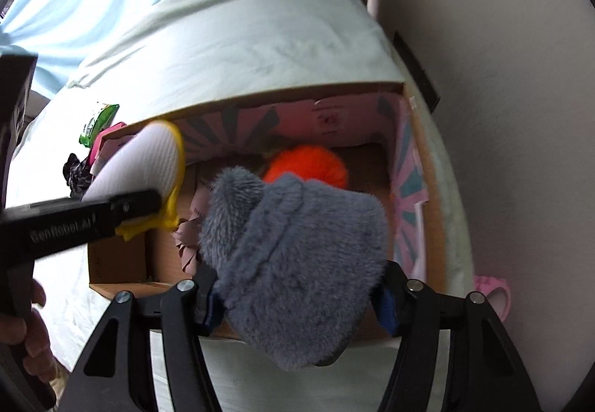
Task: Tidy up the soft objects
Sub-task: 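Open the left tool over the box while the right tool releases the sock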
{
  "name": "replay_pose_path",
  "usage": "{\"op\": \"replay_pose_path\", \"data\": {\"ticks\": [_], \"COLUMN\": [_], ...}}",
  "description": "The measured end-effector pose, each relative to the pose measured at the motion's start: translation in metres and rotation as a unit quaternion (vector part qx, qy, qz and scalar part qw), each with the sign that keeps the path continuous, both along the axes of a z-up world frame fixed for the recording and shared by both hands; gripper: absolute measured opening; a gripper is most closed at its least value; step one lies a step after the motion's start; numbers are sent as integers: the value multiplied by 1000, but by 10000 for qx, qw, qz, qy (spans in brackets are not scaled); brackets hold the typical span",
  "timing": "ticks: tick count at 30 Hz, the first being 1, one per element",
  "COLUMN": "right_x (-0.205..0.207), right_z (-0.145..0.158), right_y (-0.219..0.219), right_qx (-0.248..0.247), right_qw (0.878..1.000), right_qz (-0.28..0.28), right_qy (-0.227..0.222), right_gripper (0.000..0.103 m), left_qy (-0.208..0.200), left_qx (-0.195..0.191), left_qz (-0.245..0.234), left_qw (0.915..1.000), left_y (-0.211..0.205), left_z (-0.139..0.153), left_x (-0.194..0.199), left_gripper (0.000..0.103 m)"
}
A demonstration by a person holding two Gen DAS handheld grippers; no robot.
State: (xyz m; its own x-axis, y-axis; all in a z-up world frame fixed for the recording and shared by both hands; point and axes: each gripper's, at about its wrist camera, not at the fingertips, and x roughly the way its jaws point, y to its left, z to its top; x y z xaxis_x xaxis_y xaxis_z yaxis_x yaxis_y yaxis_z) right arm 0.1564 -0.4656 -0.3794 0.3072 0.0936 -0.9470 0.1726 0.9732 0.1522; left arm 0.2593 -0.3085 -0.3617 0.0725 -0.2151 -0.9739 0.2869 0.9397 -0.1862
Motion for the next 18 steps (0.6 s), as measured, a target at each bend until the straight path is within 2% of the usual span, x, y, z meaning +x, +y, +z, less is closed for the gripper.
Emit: {"op": "replay_pose_path", "data": {"ticks": [1, 2, 3, 6, 10, 18], "right_x": [0, -2, -4, -9, -15, -20], "right_z": [-1, -2, -2, 0, 2, 25], "right_y": [3, 4, 7, 17, 25, 24], "right_qx": [7, -13, -29, -77, -211, -156], "right_qw": [10000, 9999, 9997, 9988, 9978, 9974], "right_qz": [35, 86, 156, 348, 502, 306], "right_qy": [-41, -101, -158, -324, -371, -632], "right_gripper": [75, 85, 102, 103, 103, 103], "left_qy": [-161, -333, -400, -256, -170, -239], "left_qx": [111, 196, 181, 131, 35, -94], "left_qz": [-77, -149, -211, -302, -191, -66], "left_qw": [9998, 9991, 9988, 9991, 9997, 9996], "left_y": [-1, -3, -5, -6, 0, 18], "left_z": [6, 12, 18, 21, 22, 42], "left_x": [0, -1, -3, -1, -2, -19], "left_gripper": [102, 102, 103, 103, 103, 103]}}
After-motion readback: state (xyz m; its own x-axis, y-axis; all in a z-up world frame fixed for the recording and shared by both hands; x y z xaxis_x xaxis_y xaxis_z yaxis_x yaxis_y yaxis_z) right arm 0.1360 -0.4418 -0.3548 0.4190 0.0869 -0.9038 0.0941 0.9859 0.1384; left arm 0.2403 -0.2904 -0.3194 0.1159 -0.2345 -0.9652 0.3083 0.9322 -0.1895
